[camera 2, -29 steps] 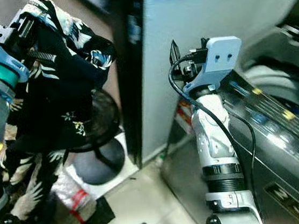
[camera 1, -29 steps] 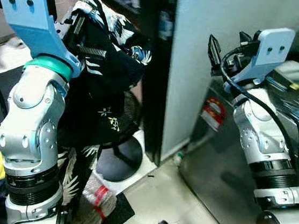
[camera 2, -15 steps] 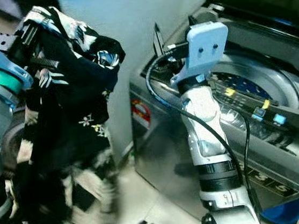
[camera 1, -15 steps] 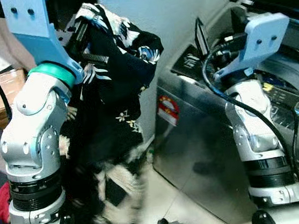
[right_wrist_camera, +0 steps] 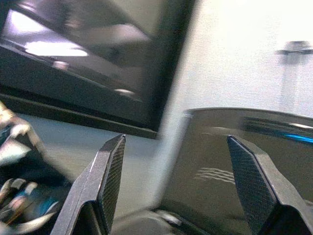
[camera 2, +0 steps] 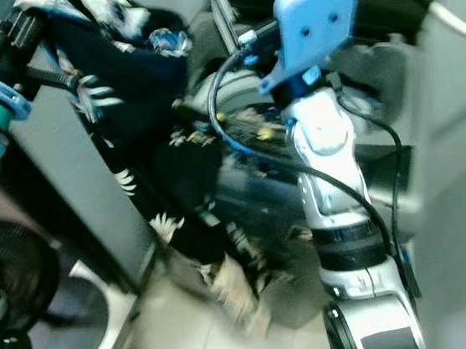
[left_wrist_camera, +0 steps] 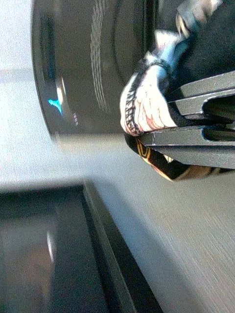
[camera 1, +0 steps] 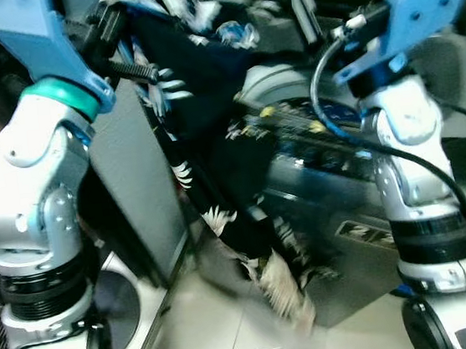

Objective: Clothes washing

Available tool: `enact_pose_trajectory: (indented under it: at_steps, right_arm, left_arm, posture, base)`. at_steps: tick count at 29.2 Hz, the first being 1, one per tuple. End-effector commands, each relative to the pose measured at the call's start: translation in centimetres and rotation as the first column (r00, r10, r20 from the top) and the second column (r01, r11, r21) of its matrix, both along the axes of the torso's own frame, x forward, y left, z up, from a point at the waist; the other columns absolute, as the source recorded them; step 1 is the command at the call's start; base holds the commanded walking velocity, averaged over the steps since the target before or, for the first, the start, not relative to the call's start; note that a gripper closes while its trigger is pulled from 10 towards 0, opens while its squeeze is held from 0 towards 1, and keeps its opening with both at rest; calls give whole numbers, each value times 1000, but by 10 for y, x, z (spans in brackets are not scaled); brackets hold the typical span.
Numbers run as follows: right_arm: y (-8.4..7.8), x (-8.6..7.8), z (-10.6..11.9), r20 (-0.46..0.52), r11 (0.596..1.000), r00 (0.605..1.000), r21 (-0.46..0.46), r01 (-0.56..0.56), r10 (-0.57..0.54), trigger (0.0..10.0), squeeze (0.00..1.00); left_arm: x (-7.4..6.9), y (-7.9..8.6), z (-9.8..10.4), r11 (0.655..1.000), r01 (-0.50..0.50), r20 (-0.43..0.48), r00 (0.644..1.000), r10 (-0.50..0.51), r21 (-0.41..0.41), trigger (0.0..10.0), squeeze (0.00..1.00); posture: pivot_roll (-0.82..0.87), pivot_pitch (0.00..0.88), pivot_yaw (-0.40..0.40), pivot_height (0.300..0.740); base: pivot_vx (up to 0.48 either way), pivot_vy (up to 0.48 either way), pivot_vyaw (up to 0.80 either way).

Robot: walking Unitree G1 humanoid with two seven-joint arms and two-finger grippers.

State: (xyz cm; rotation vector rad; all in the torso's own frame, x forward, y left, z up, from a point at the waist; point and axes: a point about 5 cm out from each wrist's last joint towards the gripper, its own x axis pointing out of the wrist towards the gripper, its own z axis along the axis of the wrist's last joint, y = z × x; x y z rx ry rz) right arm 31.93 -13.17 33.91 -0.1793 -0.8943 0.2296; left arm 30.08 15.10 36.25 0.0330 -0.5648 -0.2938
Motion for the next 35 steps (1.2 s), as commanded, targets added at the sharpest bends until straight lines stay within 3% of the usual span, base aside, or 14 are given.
enact_pose_trajectory:
  at_steps: [1, 19, 35]
  right_arm:
    - [2, 0, -2, -9, 1000, 1000, 24, -5, 5, 10000, 0]
    - [-1, 6, -8, -76, 995, 997, 96, -9, 17, 10000, 0]
    - [0, 8, -15, -115, 994, 993, 112, -17, 30, 10000, 0]
  left_arm:
    - [-4, 1, 9, 1000, -9, 58, 998, 9, 11, 10000, 0]
    - [-2, 6, 14, 996, -84, 97, 992, 84, -11, 10000, 0]
    - [2, 6, 12, 994, -105, 90, 990, 106, -23, 10000, 0]
  posture:
    - [58, 29, 32, 740]
    - [57, 37, 27, 740]
    - [54, 44, 25, 740]
  base:
    - [0, 0, -800]
    - [0, 0, -776]
    - [379, 0, 0]
